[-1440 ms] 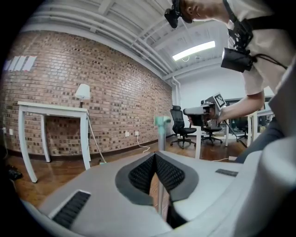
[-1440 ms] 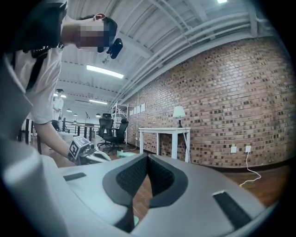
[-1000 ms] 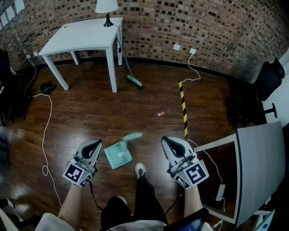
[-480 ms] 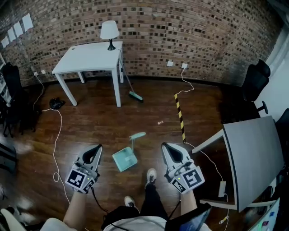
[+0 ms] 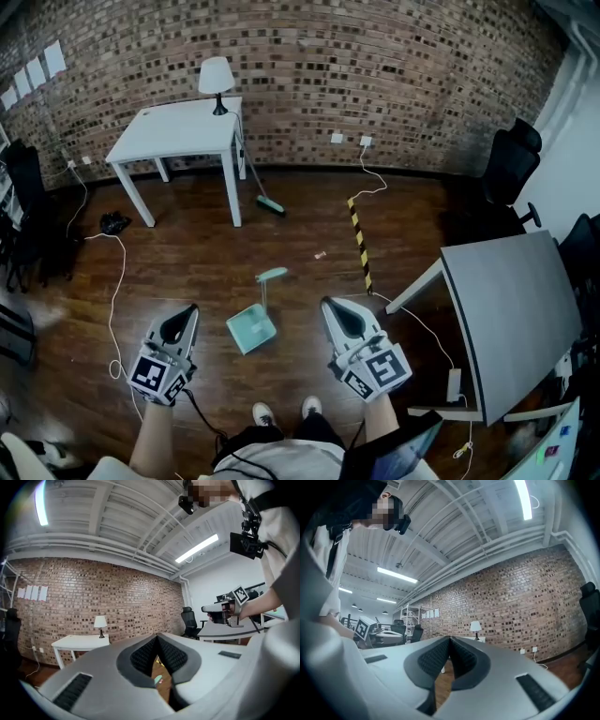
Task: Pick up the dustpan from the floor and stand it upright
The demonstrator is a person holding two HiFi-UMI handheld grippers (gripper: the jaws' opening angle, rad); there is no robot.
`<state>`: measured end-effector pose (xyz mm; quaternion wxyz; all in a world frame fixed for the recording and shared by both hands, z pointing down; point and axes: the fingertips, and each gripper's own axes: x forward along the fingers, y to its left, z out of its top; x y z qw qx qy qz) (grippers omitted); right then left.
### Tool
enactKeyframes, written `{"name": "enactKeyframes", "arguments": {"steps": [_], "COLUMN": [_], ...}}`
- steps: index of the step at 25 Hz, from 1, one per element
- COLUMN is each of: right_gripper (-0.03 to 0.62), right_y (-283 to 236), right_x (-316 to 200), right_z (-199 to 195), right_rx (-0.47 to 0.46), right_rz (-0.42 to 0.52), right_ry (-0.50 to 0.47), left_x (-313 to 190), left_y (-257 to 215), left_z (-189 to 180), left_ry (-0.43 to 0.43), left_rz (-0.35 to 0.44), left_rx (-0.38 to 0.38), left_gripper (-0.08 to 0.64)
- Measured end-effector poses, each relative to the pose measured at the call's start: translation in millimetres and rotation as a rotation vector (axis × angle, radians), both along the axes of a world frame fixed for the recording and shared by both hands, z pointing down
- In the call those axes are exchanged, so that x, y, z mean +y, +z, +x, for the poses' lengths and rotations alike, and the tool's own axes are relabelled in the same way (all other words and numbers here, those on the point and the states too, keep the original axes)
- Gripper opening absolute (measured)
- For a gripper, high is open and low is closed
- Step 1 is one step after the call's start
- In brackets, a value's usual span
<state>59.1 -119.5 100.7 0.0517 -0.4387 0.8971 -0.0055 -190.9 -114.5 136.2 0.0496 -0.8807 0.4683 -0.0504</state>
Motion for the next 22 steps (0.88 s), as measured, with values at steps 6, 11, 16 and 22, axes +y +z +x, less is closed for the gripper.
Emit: {"name": "enactKeyframes", "arguments": {"steps": [6,11,16,22], "right_gripper": [-0.018,-0.018,-0.018,-0.018], "right_y": [8.0,9.1,4.1,3.3], "right_x": [21.2,27.5,26.8,32.3], "right_z": [26.8,49.5,57.1,41.5], "right_rx": [-0.002,-0.017,-0.02,-0.014], "right_rz": [-0.044,-0.053,-0.042,-0.045], "right_ry": [-0.003,0.004,0.012,0.009], "left_x": [22.1,38.9,43.9,46.7], "left_y": [-12.3,-4.5,-5.2,-11.7], "left_z": [22.5,44.1,57.0,52.2], "left_ry": [-0.08,-0.106,-0.087,-0.057], "left_rz": [0.003,-0.015,-0.01,0.002], "left_rx": [0.037,0.048,0.04,0.031], "left_gripper": [-0.005,-0.005,-0.005,-0.005]}}
